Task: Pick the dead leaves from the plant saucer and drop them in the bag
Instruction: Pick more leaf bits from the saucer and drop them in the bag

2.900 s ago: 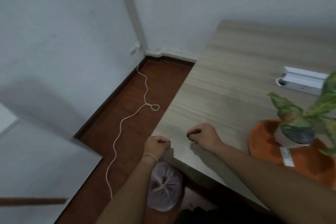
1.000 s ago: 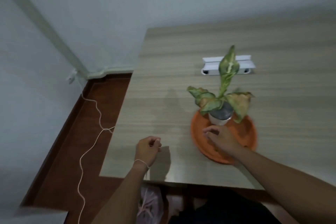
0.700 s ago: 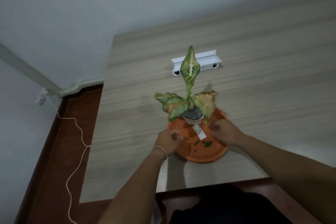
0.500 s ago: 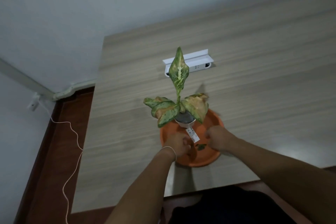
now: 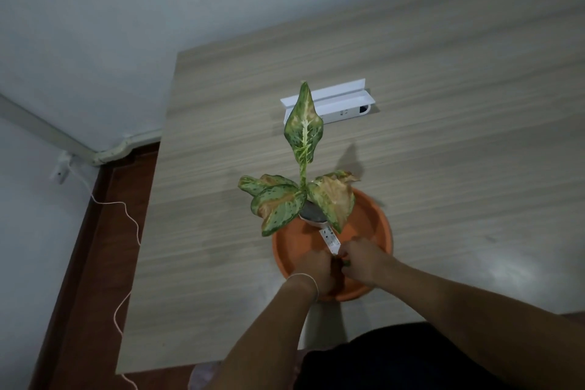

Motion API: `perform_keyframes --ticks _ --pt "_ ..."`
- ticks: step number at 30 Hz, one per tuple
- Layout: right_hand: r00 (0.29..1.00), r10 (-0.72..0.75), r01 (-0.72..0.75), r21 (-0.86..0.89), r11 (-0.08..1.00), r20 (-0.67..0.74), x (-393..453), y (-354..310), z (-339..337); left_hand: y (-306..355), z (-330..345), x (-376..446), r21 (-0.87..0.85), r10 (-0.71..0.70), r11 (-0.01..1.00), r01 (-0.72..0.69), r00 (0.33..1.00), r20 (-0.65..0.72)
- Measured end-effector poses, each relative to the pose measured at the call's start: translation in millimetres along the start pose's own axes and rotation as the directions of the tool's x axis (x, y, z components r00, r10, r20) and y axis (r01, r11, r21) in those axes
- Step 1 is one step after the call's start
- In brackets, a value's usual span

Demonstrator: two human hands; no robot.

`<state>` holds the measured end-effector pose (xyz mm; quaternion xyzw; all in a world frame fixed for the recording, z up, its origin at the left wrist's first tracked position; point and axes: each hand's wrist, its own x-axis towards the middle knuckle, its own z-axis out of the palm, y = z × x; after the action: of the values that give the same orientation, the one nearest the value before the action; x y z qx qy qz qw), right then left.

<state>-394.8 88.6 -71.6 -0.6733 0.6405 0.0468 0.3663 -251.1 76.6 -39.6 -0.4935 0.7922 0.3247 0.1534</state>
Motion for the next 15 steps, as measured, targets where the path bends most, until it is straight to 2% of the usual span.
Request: perform_keyframes --ticks 5,15 --pt "0.997 -0.073 0.074 -0.052 0.996 0.024 -6.8 -3.3 9.1 0.2 3.8 2.5 0.038 0.032 0.999 -0.032 0.999 0.003" --pt "0.999 -0.038 0.041 -0.102 0.994 0.029 -5.1 -9.0 22.4 5.7 19.4 5.5 0.117 -0.052 0.992 0.054 0.998 -0.026"
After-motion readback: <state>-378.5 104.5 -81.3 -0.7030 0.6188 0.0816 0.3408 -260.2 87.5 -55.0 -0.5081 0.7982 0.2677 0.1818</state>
